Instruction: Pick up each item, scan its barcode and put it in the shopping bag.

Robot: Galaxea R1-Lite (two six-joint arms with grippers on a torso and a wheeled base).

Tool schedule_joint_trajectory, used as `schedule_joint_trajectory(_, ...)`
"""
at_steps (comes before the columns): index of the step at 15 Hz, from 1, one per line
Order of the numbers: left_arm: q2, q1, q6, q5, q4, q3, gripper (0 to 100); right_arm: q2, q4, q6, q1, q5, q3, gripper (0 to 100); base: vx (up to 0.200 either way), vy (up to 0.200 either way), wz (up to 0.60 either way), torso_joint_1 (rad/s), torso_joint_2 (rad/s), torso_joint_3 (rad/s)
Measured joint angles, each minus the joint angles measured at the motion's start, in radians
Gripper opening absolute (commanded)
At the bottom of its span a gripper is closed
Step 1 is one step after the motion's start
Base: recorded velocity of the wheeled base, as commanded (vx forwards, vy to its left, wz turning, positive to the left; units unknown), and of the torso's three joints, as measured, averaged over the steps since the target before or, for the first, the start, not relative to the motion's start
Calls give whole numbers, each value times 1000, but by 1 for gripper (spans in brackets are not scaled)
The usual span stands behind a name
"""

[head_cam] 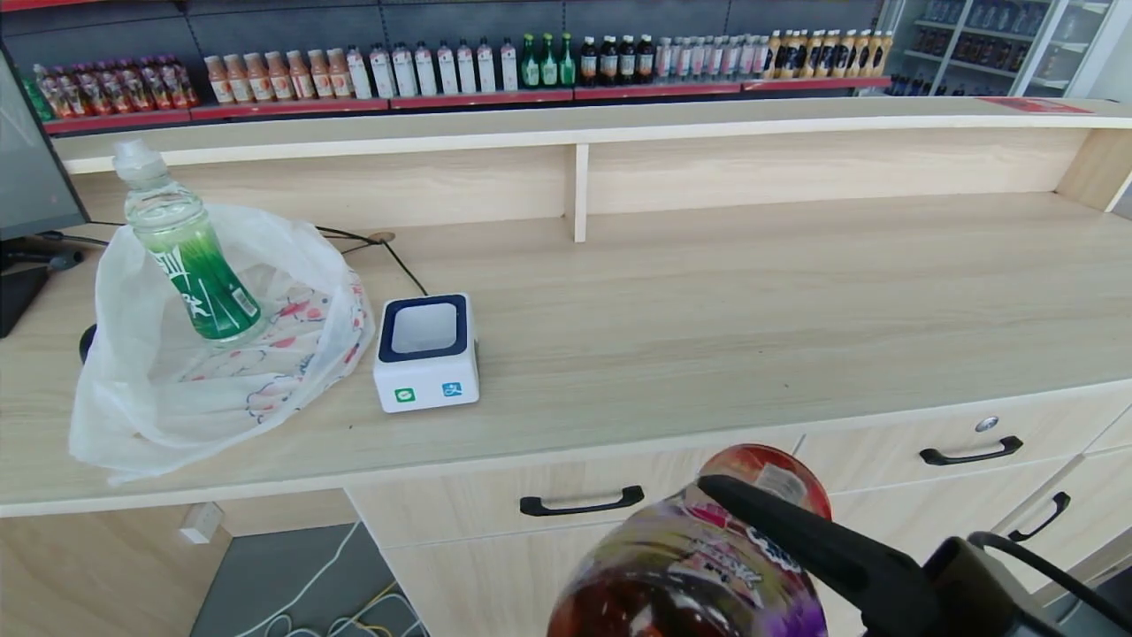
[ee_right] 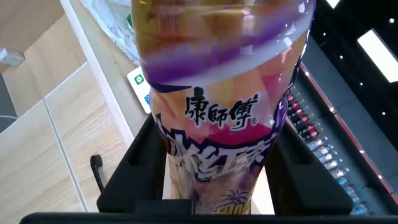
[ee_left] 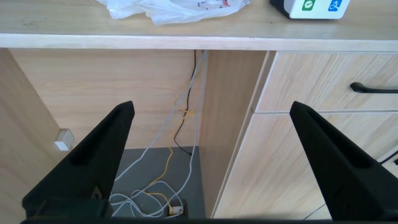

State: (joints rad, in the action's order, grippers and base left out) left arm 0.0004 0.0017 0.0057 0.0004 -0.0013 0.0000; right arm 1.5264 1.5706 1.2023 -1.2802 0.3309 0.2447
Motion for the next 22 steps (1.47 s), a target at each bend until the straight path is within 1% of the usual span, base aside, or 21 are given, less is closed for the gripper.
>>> schedule_joint_trajectory(3, 0, 0, 0, 0, 0, 0, 100, -49, -1, 77, -38, -63, -83, 0, 0, 0, 0, 0, 0, 0)
schedule_joint_trajectory(6, 0, 0, 0, 0, 0, 0, 100, -49, -1, 92, -53, -149, -100, 0, 0, 0, 0, 0, 0, 0)
schedule_joint_trajectory(8, 0, 0, 0, 0, 0, 0, 100, -36, -1, 93, -43, -206, -115, 0, 0, 0, 0, 0, 0, 0)
schedule_joint_trajectory(10, 0, 0, 0, 0, 0, 0, 100, -25, 0, 108, -8, -299, -134, 0, 0, 0, 0, 0, 0, 0)
schedule_joint_trajectory(12, 0, -1, 0, 0, 0, 0, 100, -1, -1, 111, 25, -434, -150, 0, 0, 0, 0, 0, 0, 0)
schedule_joint_trajectory(13, 0, -1, 0, 0, 0, 0, 100, 8, -1, 110, 37, -452, -156, 0, 0, 0, 0, 0, 0, 0)
schedule_joint_trajectory(17, 0, 0, 0, 0, 0, 0, 100, 14, -1, 145, 56, -455, -143, 0, 0, 0, 0, 0, 0, 0)
schedule_joint_trajectory(19, 0, 0, 0, 0, 0, 0, 100, 12, -1, 146, 87, -461, -156, 0, 0, 0, 0, 0, 0, 0)
schedule_joint_trajectory(22, 0, 0, 0, 0, 0, 0, 100, -5, -1, 147, 158, -511, -177, 0, 0, 0, 0, 0, 0, 0)
